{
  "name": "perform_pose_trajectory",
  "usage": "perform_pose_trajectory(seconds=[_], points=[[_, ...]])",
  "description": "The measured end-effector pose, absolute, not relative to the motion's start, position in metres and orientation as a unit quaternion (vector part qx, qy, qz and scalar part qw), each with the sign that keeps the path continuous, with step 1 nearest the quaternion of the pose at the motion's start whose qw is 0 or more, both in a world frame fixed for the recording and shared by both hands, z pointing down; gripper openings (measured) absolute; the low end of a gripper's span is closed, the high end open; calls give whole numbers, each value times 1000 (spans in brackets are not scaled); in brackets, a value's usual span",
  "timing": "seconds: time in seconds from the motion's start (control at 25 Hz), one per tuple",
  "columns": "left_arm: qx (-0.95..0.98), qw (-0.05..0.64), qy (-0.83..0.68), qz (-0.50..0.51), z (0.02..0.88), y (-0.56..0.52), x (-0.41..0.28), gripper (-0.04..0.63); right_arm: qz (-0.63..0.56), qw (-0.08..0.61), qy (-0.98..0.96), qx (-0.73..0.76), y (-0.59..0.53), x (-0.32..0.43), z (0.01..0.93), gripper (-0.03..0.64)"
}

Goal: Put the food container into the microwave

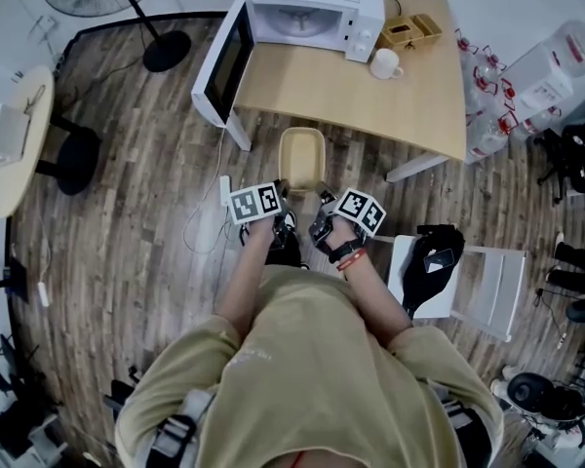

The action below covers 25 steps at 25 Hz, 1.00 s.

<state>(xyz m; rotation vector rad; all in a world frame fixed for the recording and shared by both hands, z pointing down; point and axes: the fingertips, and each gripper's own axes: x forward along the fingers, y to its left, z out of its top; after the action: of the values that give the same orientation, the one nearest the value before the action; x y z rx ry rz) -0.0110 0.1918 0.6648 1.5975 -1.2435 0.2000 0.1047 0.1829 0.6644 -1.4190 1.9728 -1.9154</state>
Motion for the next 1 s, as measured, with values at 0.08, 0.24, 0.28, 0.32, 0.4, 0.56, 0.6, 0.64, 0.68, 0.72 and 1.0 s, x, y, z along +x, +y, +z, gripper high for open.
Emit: perform_pose_trajectory(seconds=[0.08,0.24,0.28,0.32,0.4,0.56,0.6,0.64,0.68,0.72,1.0], points=[[664,531,-519,82,667,181,-18,78,-623,24,634,-458,174,98,666,55],[670,522,-520,94,666,160,-24,77,-630,28,626,-460,156,93,669,57],[674,515,-520,101,664,154,-24,77,-632,32,623,-461,151,92,669,55],[679,508,-520,105,662,148,-25,77,-634,36,620,-461,147,91,668,55],[684,504,-517,104,659,136,-28,77,-638,46,616,-460,136,87,666,55],[688,507,-510,97,657,116,-34,77,-637,54,614,-463,118,83,663,55],[688,508,-509,97,657,112,-35,77,-636,53,614,-465,114,82,663,55],[688,509,-508,98,657,109,-36,77,-635,53,613,-466,111,81,663,55],[688,510,-507,98,657,107,-36,77,-636,53,612,-467,109,80,663,55],[688,510,-506,98,658,104,-37,77,-637,54,610,-468,107,80,664,55],[692,509,-502,102,660,80,-43,75,-648,62,598,-468,88,73,669,55]])
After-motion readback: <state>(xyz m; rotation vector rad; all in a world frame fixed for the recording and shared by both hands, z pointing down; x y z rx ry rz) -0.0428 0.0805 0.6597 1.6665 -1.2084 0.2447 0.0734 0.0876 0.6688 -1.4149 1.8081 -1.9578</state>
